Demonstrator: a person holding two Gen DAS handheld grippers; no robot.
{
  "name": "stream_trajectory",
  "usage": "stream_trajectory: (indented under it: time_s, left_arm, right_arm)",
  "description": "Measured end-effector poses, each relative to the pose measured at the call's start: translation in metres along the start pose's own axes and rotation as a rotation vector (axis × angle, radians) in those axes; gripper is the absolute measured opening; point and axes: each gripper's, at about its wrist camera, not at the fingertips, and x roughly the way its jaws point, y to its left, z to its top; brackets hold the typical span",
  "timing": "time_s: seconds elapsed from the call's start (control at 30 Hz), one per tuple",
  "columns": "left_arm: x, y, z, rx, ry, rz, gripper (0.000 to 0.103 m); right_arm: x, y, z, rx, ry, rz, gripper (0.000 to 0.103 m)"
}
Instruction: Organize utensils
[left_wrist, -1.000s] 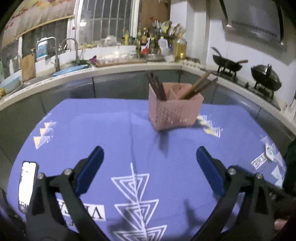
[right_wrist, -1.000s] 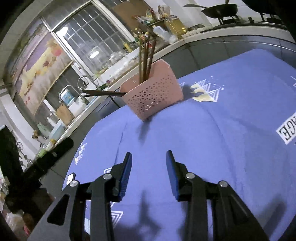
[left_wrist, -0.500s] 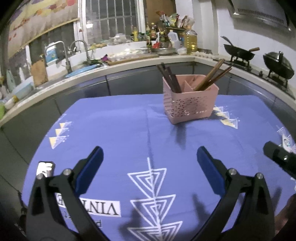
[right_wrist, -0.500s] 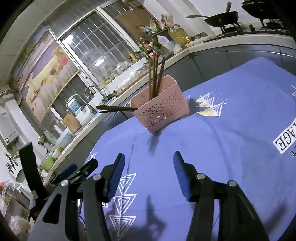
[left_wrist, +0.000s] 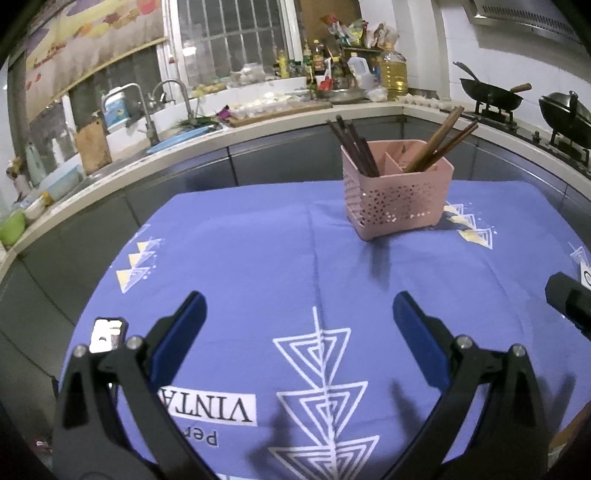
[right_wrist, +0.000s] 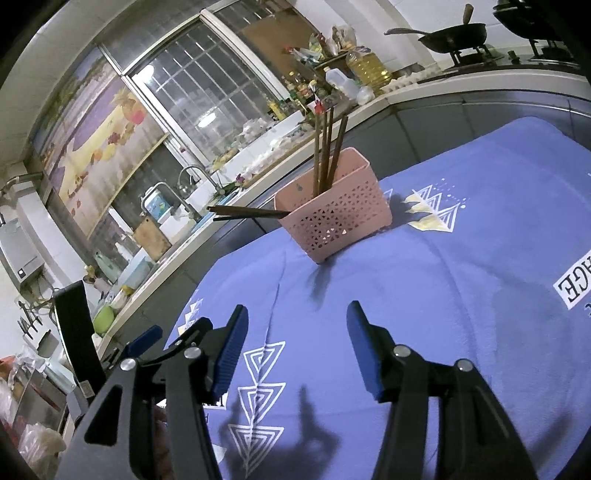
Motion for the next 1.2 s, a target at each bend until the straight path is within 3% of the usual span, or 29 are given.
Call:
stream_trajectory:
  time_s: [0.37,1.2]
  left_arm:
    - [0.001,0.006,0.000,-0.005,0.010,0.018,0.097]
    - [0.001,-0.010,-0.008,0.003,0.064,-0.024,0.097]
  right_arm:
    - [0.003,0.005,-0.001,-0.013,0.004,0.005,0.057]
    - [0.001,0.002,-0.001,-0.001,-0.002,-0.009,0.058]
